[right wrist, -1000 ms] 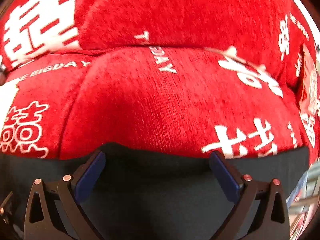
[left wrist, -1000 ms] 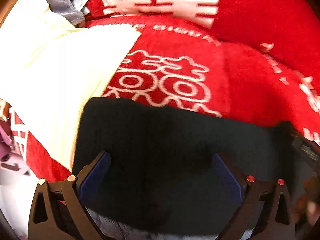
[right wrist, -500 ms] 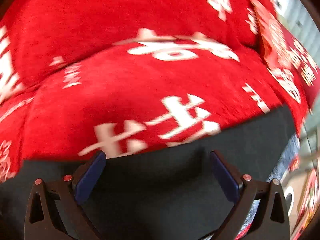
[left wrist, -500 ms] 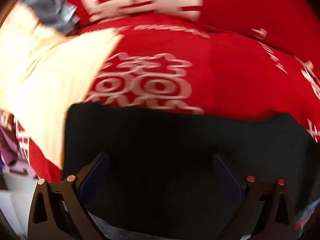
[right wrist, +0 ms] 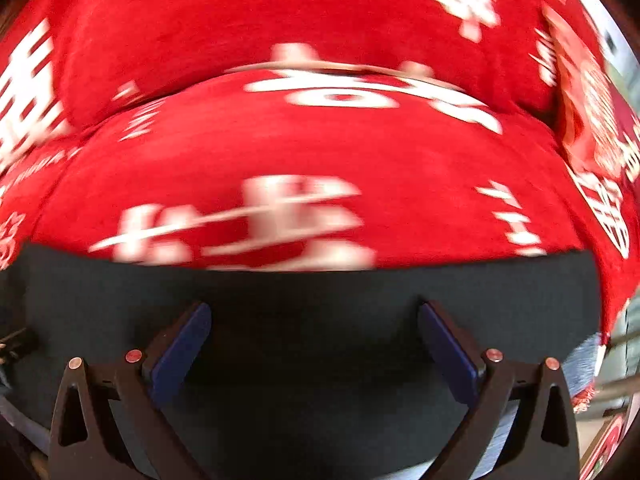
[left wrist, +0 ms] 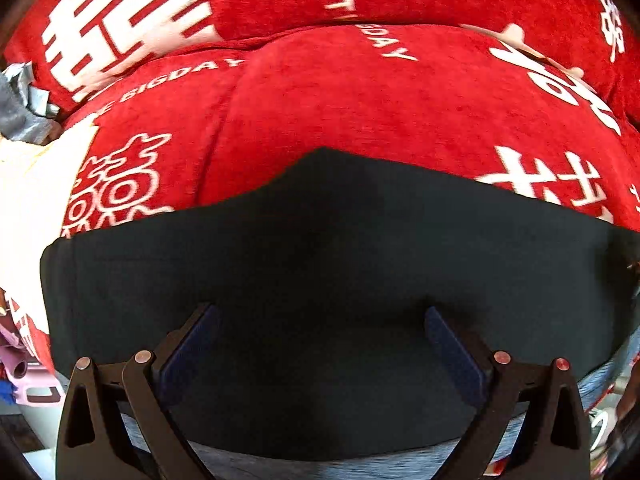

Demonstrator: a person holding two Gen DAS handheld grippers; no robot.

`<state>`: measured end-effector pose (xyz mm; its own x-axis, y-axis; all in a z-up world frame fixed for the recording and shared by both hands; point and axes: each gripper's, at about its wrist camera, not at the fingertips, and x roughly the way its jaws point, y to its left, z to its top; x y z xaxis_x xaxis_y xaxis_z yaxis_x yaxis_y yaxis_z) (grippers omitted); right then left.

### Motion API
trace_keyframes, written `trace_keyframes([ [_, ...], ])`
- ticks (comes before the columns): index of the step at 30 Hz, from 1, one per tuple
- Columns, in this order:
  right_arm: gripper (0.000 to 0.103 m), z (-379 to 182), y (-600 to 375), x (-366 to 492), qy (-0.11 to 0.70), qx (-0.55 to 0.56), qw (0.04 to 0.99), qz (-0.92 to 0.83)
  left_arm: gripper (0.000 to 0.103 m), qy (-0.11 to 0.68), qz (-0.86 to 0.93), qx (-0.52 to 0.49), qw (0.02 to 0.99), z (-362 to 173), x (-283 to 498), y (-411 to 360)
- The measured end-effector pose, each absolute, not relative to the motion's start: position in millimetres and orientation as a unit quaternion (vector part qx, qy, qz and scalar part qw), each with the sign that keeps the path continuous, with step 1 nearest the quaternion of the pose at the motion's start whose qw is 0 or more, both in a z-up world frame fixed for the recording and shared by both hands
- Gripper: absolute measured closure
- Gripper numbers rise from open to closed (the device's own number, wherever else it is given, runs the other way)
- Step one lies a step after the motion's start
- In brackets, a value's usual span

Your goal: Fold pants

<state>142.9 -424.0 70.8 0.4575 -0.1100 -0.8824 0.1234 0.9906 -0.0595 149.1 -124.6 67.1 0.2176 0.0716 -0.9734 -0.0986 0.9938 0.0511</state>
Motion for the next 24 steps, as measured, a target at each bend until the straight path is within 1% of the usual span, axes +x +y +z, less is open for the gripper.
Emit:
trace_keyframes([
  [5,0.000,70,-538,142,0.511,0.058,0.849,-0.125,0.001,0.629,0.035,0.009,0.776,67,153,-171],
  [8,0.000,76,-569,142,0.507,0.067,0.844,-0.164,0.001,0.630,0.021,0.016,0.776,70,153,-196],
  [10,0.000,88,-564,129,0.491,0.073,0.854,-0.156,0.001,0.640,-0.005,0.007,0.769,70,147,-213],
  [12,0.000,92,-538,118,0.490,0.068,0.865,-0.083,0.001,0.648,-0.031,0.012,0.761,69,137,-236],
  [14,0.000,86,-491,102,0.509,0.031,0.860,0.020,0.001,0.644,-0.051,0.041,0.762,68,127,-260],
  [17,0.000,69,-447,84,0.520,-0.054,0.850,0.062,0.001,0.631,-0.053,0.085,0.769,67,117,-283],
  [18,0.000,66,-443,78,0.504,-0.072,0.858,0.062,0.001,0.628,-0.049,0.089,0.772,67,116,-285],
  [19,0.000,66,-446,76,0.496,-0.063,0.864,0.067,0.001,0.628,-0.048,0.088,0.772,67,116,-285],
  [24,0.000,65,-500,81,0.496,-0.015,0.868,0.005,0.000,0.631,-0.049,0.072,0.771,66,117,-277],
])
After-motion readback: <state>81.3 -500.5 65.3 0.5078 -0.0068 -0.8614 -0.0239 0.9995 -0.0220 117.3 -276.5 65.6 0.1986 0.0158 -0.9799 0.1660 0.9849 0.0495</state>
